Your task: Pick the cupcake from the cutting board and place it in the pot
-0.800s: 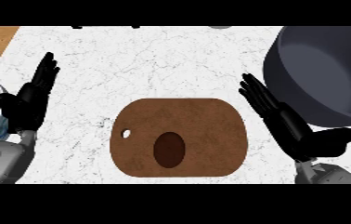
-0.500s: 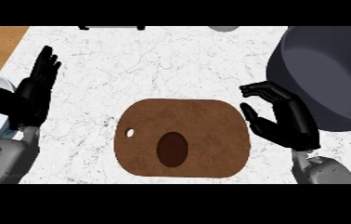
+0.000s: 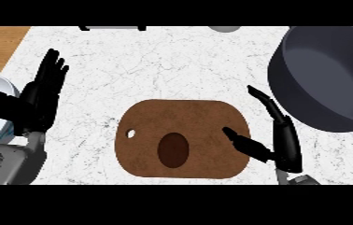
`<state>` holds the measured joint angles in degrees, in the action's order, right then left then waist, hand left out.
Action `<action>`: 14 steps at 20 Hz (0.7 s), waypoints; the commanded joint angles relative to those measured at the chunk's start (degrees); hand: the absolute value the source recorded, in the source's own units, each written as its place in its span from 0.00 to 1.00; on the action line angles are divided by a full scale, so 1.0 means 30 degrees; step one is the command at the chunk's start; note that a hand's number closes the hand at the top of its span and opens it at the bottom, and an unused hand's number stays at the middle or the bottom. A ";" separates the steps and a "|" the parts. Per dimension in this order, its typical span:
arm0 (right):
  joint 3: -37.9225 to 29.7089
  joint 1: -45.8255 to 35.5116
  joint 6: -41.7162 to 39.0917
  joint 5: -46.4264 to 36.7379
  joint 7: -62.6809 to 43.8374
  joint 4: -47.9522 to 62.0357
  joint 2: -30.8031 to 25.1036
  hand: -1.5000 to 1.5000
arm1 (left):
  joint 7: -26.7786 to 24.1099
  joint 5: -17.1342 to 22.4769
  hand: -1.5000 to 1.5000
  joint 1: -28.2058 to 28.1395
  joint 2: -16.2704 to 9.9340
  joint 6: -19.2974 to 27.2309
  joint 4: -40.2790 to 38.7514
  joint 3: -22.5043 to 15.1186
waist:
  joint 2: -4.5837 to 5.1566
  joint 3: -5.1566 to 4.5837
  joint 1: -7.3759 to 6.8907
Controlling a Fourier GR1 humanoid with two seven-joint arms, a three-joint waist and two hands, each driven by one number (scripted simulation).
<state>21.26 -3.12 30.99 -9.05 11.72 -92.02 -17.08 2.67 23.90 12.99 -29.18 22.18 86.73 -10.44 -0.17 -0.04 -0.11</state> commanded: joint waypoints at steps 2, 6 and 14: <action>0.1346 0.0343 -0.0418 -0.2734 -0.2948 -0.3611 -0.0812 0.00 | 0.1319 -0.0492 0.50 0.0331 0.0163 0.0103 0.0795 0.0392 | 0.0005 0.0003 0.0131; 0.2020 -0.0393 -0.3054 -0.3651 -0.7655 -0.5668 -0.2308 0.00 | 0.0619 -0.0764 0.50 -0.0937 0.0578 0.0168 0.1174 0.0204 | -0.0012 -0.0020 0.0079; 0.5367 -0.4288 -0.9863 -0.5019 -1.6463 -0.6233 -0.2900 0.00 | 0.1914 -0.0450 0.50 0.0176 0.0098 0.0097 0.1420 0.0672 | -0.0024 -0.0073 -0.0291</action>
<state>34.51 -10.39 10.35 -23.05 -25.95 -108.85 -24.82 7.02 21.97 12.77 -28.47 22.68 90.47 -9.35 -0.23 -0.22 -0.49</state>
